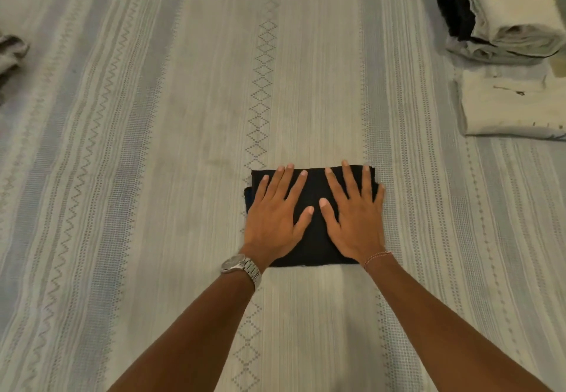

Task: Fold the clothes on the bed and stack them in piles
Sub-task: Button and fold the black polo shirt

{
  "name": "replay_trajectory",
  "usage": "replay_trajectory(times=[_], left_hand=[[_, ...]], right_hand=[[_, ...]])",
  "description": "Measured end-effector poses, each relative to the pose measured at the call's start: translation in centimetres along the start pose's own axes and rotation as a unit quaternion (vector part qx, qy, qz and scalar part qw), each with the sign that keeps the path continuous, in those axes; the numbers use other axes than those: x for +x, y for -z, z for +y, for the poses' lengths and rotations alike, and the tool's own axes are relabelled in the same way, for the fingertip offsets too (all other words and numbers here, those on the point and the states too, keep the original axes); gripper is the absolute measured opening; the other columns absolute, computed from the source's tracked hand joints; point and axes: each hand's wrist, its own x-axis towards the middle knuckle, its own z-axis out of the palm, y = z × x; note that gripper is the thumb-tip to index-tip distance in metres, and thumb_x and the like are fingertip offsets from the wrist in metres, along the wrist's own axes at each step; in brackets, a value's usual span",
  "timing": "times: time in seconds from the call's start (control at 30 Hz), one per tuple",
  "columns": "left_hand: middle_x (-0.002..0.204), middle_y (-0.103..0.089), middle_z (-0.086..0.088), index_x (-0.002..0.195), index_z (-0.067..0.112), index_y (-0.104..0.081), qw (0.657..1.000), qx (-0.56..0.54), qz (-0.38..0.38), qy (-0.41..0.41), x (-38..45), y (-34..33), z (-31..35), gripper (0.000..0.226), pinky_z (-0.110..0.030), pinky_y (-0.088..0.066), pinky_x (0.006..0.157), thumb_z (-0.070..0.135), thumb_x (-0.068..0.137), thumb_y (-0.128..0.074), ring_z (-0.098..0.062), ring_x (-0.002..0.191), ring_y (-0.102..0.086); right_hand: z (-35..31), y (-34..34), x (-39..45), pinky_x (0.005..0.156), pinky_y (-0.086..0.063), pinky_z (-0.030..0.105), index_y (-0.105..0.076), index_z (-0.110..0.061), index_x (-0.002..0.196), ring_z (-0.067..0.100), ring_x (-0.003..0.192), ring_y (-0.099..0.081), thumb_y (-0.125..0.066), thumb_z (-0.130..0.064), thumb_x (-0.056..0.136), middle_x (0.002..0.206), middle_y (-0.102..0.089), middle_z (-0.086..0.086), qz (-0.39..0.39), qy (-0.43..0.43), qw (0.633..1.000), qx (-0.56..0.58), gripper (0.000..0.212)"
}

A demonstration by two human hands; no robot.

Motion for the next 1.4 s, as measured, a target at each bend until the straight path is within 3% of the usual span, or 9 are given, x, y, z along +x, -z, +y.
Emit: replay_trajectory(times=[0.17,0.43,0.83,0.97,1.03,1.17,1.27,1.37,1.4], left_hand=[[0.170,-0.001,-0.010,0.162,0.023,-0.017,0.997,0.004,0.009,0.075,0.3,-0.6,0.5,0.090,-0.054,-0.004,0.126,0.074,0.091,-0.036,-0.029,0.157,0.006],[0.170,0.002,-0.012,0.163,0.017,-0.012,0.997,0.010,-0.008,0.082,0.9,-1.2,0.1,0.099,-0.055,-0.004,0.125,0.079,0.088,-0.031,-0.030,0.156,0.008],[0.170,-0.006,-0.011,0.163,0.018,-0.013,0.997,0.019,0.031,0.075,0.8,-1.3,0.4,0.061,-0.053,-0.008,0.126,0.046,0.108,-0.018,-0.027,0.157,-0.003],[0.167,-0.015,-0.017,0.158,0.024,-0.032,0.990,-0.010,0.075,0.120,-0.3,-0.5,1.5,0.052,-0.053,-0.015,0.125,0.042,0.109,-0.030,-0.033,0.155,-0.011],[0.164,-0.022,-0.019,0.152,0.025,-0.040,0.968,-0.052,0.097,0.224,-1.0,0.5,2.4,0.052,-0.054,-0.025,0.121,0.045,0.104,-0.044,-0.037,0.151,-0.022],[0.140,-0.044,-0.015,0.140,0.007,-0.038,0.870,-0.160,0.028,0.466,-1.5,3.7,3.8,0.080,-0.044,-0.047,0.096,0.063,0.087,-0.062,-0.034,0.124,-0.049],[0.116,-0.056,-0.008,0.131,0.001,-0.044,0.801,-0.330,0.010,0.500,-0.4,4.6,2.2,0.072,-0.038,-0.054,0.083,0.050,0.087,-0.072,-0.028,0.107,-0.062],[0.103,-0.073,-0.011,0.112,0.004,-0.067,0.677,-0.544,0.015,0.496,0.1,5.7,0.1,0.038,-0.031,-0.061,0.069,0.029,0.085,-0.080,-0.023,0.088,-0.071],[0.096,-0.075,-0.011,0.103,0.007,-0.071,0.675,-0.569,0.004,0.470,-0.1,6.4,-0.1,0.025,-0.026,-0.059,0.062,0.025,0.087,-0.079,-0.021,0.083,-0.072]], right_hand=[[-0.2,-0.5,0.1,0.122,-0.005,0.067,-0.014,-0.033,0.163,0.044,0.155,0.000,-0.028,-0.067,0.098,0.171,0.001,0.011,-0.005,-0.066,0.998,-0.006,0.074],[-0.5,-0.8,0.6,0.122,-0.005,0.065,-0.014,-0.032,0.163,0.047,0.154,0.001,-0.029,-0.070,0.094,0.169,0.004,0.019,-0.010,-0.101,0.995,-0.009,0.080],[-0.9,-0.7,0.4,0.123,-0.005,0.063,-0.011,-0.022,0.164,0.040,0.156,-0.001,-0.023,-0.052,0.104,0.168,0.001,0.023,0.012,-0.092,0.995,-0.045,0.068],[-1.8,-0.4,-0.4,0.126,-0.006,0.056,-0.012,-0.011,0.163,0.038,0.156,-0.004,-0.018,-0.044,0.107,0.168,-0.004,0.025,0.016,-0.096,0.995,-0.019,0.065],[-2.8,0.2,-0.8,0.127,-0.008,0.055,-0.013,-0.007,0.162,0.038,0.156,-0.005,-0.020,-0.042,0.107,0.168,-0.004,0.024,0.007,-0.107,0.993,0.038,0.065],[-6.3,2.0,-2.8,0.127,-0.016,0.043,-0.035,-0.005,0.155,0.028,0.156,-0.014,-0.049,-0.039,0.104,0.167,-0.019,0.014,0.018,-0.095,0.980,0.174,0.063],[-9.4,3.3,-3.7,0.121,-0.030,0.037,-0.050,-0.011,0.147,0.016,0.146,-0.030,-0.067,-0.031,0.095,0.159,-0.035,0.002,0.008,-0.090,0.947,0.309,0.058],[-11.2,4.6,-3.2,0.119,-0.035,0.038,-0.042,-0.013,0.150,0.015,0.144,-0.030,-0.072,-0.036,0.089,0.155,-0.038,0.001,-0.035,-0.125,0.929,0.346,0.071],[-11.7,4.9,-2.9,0.119,-0.034,0.037,-0.037,-0.013,0.152,0.018,0.145,-0.028,-0.074,-0.041,0.087,0.155,-0.037,0.002,-0.052,-0.125,0.932,0.335,0.080]])
